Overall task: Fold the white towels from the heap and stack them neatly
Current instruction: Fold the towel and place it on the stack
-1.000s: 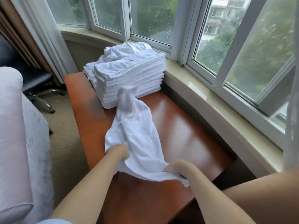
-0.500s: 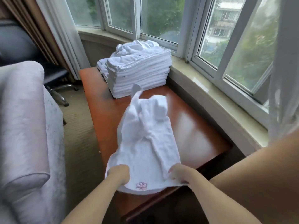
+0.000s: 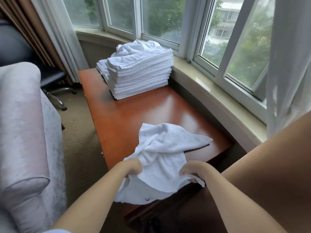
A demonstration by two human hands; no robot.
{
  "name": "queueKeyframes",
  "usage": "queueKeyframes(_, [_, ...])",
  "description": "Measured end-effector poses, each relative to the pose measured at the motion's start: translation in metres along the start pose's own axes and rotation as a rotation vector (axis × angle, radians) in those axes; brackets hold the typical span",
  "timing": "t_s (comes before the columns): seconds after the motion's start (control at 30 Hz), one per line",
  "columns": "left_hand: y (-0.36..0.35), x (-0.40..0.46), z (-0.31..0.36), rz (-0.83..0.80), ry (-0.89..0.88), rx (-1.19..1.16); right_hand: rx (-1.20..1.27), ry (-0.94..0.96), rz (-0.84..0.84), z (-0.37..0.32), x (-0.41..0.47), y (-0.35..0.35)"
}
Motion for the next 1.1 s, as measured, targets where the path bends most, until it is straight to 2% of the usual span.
queueKeyframes(0.03, [0.007,0.001,0.006,-0.036,-0.025,-0.037,0.009,0.051,0.19,-0.022,0.013,0.033])
queueKeyframes(0.1, [0.033,0.006,0.02,-0.091,-0.075,-0.146,0.294,0.311,0.083,-0.064,-0.015,0.062])
queueKeyframes(0.13, [0.058,0.01,0.028,-0.053,-0.114,-0.24,0.457,0.342,0.076,-0.075,-0.023,0.078])
queueKeyframes(0.17, [0.091,0.014,0.038,0.047,-0.167,-0.368,0.673,0.382,0.112,-0.087,-0.026,0.097])
queueKeyframes(0.23, [0.171,0.018,0.049,0.413,-0.29,-0.643,1.243,0.602,0.088,-0.109,-0.029,0.137])
queueKeyframes(0.27, [0.202,0.019,0.05,0.571,-0.325,-0.741,1.455,0.675,0.089,-0.114,-0.025,0.153])
queueKeyframes(0.3, [0.22,0.022,0.054,0.648,-0.344,-0.794,1.552,0.672,0.129,-0.114,-0.018,0.165])
queueKeyframes(0.33, [0.228,0.03,0.061,0.678,-0.355,-0.794,1.536,0.62,0.223,-0.111,-0.008,0.17])
queueKeyframes(0.4, [0.223,0.055,0.07,0.688,-0.342,-0.717,1.346,0.485,0.429,-0.096,0.018,0.16])
queueKeyframes(0.53, [0.169,0.097,0.038,0.677,-0.159,-0.674,1.034,0.199,0.678,-0.052,0.066,0.119])
queueKeyframes(0.67, [0.123,0.074,-0.011,0.936,0.05,-0.772,0.673,0.06,1.022,-0.037,0.044,0.109])
queueKeyframes(0.73, [0.104,0.063,-0.027,1.003,0.125,-0.833,0.544,0.072,1.163,-0.044,0.022,0.103])
queueKeyframes(0.8, [0.089,0.056,-0.037,1.022,0.145,-0.859,0.422,0.165,1.138,-0.061,0.018,0.09])
queueKeyframes(0.87, [0.075,0.047,-0.043,1.04,0.141,-0.867,0.359,0.238,1.012,-0.073,0.029,0.072])
queueKeyframes(0.93, [0.059,0.033,-0.046,1.078,0.138,-0.881,0.348,0.229,0.933,-0.073,0.037,0.062])
queueKeyframes(1.1, [0.002,0.012,-0.045,1.053,0.079,-1.001,0.688,0.076,0.894,-0.052,0.04,0.06])
Point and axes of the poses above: each hand's wrist, its own x-axis towards the middle knuckle, its own y-axis out of the back of the hand, z = x × y, the point moved 10 cm from there along x, towards the middle knuckle, and after that the axes turned 6 degrees about -x, right-handed, at the moved point
